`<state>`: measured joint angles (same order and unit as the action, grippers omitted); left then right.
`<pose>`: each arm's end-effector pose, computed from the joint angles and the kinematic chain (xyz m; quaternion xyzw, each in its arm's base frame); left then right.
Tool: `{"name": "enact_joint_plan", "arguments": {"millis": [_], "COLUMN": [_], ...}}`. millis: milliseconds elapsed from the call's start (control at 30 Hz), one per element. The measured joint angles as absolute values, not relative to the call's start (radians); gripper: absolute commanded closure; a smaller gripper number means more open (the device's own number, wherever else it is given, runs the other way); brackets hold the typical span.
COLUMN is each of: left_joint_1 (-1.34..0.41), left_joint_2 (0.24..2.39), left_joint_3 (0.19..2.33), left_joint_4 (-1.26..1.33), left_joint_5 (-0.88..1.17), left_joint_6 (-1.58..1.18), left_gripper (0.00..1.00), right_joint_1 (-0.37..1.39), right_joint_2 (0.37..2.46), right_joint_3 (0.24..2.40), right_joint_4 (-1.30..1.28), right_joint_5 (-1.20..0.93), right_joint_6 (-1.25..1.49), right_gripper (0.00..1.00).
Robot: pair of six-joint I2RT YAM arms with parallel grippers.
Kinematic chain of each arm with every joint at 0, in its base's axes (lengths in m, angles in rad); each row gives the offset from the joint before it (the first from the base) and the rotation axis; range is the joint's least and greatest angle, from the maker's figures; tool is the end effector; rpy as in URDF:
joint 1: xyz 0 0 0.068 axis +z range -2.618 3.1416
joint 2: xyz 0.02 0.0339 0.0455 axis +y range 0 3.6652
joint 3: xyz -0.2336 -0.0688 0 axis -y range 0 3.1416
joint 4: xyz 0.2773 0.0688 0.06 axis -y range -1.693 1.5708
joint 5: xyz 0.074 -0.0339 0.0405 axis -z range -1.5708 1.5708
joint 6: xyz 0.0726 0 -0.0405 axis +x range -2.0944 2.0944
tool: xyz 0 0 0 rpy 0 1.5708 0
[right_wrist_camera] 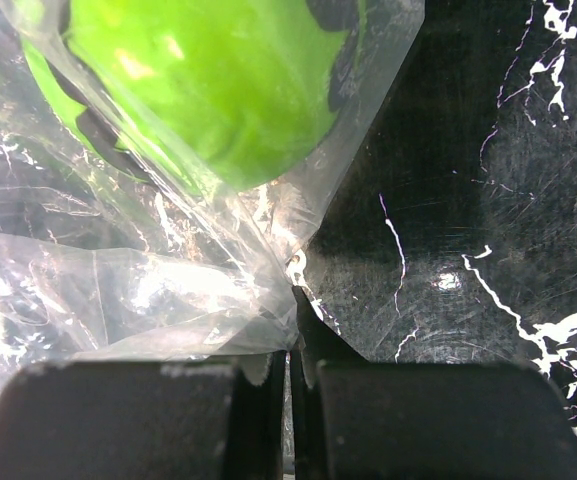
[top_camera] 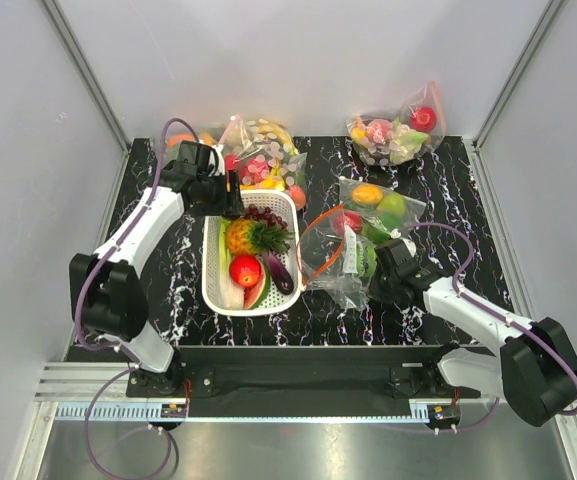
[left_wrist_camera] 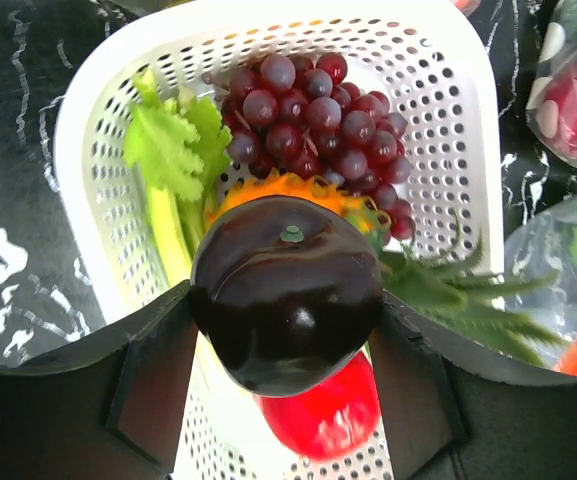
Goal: Open the zip-top bag and remove the fake food
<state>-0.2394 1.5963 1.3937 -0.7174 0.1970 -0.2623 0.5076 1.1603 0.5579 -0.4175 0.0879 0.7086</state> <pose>0.3829 -0.1081 0.2345 0.0206 0.9432 -0.1692 0.2850 0.2354 0.1237 0.0953 0.1083 0.9553 0.1205 0.2472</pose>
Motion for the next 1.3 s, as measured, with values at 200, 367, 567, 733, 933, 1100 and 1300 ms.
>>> {"name": "enact_joint_plan", "arguments": {"millis": [200,367,567,733,933,1100,1300], "left_joint_1": [-0.254,-0.292,-0.353,-0.392,-0.403,-0.403,-0.406], "left_joint_2": [1.718,1.8,1.87,1.932,1.941,1.939,1.895], "left_joint_3": [1.449,1.513,1.584,1.656,1.664,1.664,1.664], "left_joint_4": [-0.685,-0.667,-0.658,-0.662,-0.685,-0.692,-0.69], "left_joint_5": [0.205,0.205,0.207,0.204,0.196,0.189,0.163], "left_joint_6": [-0.262,-0.262,-0.263,-0.258,-0.253,-0.253,-0.253], "left_gripper": [0.35,0.34,0.3,0.16,0.11,0.11,0.12], "right_joint_1": [0.508,0.508,0.508,0.508,0.508,0.508,0.508], "right_joint_2": [1.162,1.176,1.183,1.183,1.183,1.183,1.182], "right_joint_3": [0.558,0.563,0.564,0.564,0.564,0.564,0.564], "right_joint_4": [-0.418,-0.417,-0.417,-0.417,-0.417,-0.417,-0.417], "right_joint_5": [0.087,0.087,0.086,0.086,0.086,0.086,0.086], "right_joint_6": [0.708,0.705,0.704,0.704,0.704,0.704,0.705], "right_gripper": [1.0,1.0,1.0,1.0,1.0,1.0,1.0]}}
